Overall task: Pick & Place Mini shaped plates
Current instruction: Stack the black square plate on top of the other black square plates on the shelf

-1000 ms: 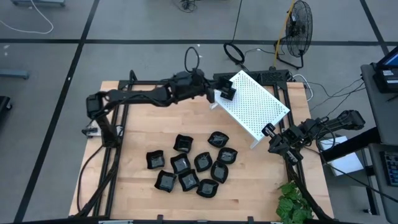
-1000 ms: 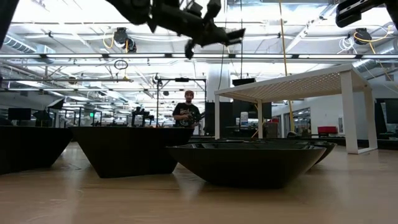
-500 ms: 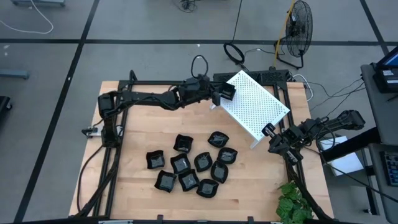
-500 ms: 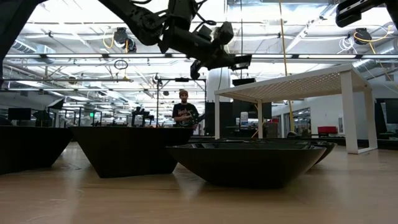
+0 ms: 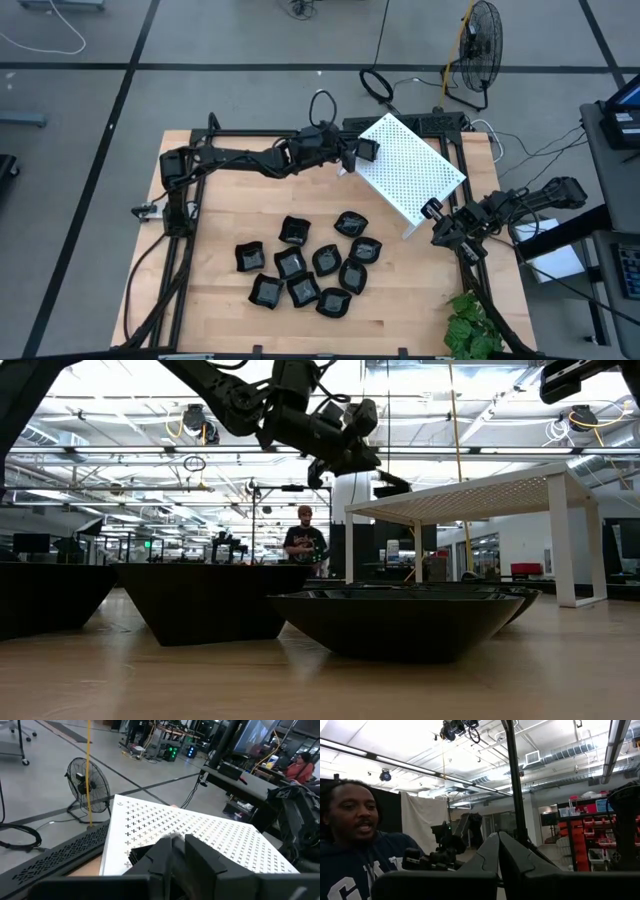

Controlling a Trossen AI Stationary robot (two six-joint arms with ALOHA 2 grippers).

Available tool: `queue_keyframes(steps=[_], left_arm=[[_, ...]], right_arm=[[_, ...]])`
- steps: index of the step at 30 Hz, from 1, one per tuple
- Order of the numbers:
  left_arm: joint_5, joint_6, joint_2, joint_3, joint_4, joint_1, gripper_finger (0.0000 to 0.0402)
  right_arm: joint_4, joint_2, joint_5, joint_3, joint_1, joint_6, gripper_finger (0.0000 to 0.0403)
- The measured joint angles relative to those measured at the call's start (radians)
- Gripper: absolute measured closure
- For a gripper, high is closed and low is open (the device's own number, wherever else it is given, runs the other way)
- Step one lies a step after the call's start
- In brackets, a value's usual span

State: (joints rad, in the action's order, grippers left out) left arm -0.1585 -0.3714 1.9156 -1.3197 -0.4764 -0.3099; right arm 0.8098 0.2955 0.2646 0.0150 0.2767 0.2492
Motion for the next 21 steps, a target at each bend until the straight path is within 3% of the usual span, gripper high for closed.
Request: queue_keyframes(steps=[7, 15, 17, 21], left_arm=[[0.002, 0.021, -0.004, 0.0, 0.0, -0.003, 0.0325], [0.183, 0.197, -0.171, 0.0, 0.136, -0.028, 0.032], [0.176, 0.209, -0.214, 0.0, 0.25, -0.028, 0.032], [0.045, 0.211, -0.236, 0.0, 0.422, -0.029, 0.032]], right_arm=[[0.0, 0.0, 0.0, 0.0, 0.0, 0.0, 0.0403], [0.0, 0.0, 0.0, 0.0, 0.0, 0.0, 0.0403], [0.0, 0.0, 0.0, 0.0, 0.0, 0.0, 0.0403], [0.001, 0.0, 0.0, 0.0, 0.0, 0.0, 0.0403]])
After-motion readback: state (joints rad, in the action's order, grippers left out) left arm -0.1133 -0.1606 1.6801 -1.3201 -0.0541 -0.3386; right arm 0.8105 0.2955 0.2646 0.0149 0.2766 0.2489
